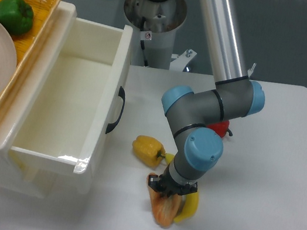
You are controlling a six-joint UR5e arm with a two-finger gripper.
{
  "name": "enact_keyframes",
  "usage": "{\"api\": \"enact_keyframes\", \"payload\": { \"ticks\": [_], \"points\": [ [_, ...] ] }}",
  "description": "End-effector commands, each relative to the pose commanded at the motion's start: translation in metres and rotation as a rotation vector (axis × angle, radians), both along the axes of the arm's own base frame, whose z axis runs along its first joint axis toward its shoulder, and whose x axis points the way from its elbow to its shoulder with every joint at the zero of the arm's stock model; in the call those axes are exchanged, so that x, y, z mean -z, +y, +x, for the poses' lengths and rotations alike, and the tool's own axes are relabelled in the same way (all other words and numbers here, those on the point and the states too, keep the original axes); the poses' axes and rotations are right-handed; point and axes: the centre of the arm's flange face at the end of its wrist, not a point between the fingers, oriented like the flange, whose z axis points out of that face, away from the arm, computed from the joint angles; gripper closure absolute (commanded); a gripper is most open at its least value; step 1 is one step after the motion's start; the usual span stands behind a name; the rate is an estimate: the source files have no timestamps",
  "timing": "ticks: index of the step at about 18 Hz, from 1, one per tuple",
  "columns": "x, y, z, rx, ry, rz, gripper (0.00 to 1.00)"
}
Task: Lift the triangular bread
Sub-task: 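Lower the gripper onto the bread slice and close on it, then lift the grasped bread slice up off the table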
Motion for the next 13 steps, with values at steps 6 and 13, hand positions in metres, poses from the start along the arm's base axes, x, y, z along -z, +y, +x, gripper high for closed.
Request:
{"api": "enact_keyframes", "payload": {
  "ticks": [6,13],
  "points": [
    [-0.071,-0.027,-0.002,0.031,0.122,-0.051,1.0],
    [-0.129,-0.101,-0.031,0.22,0.141,-0.086,1.0]
  ]
}}
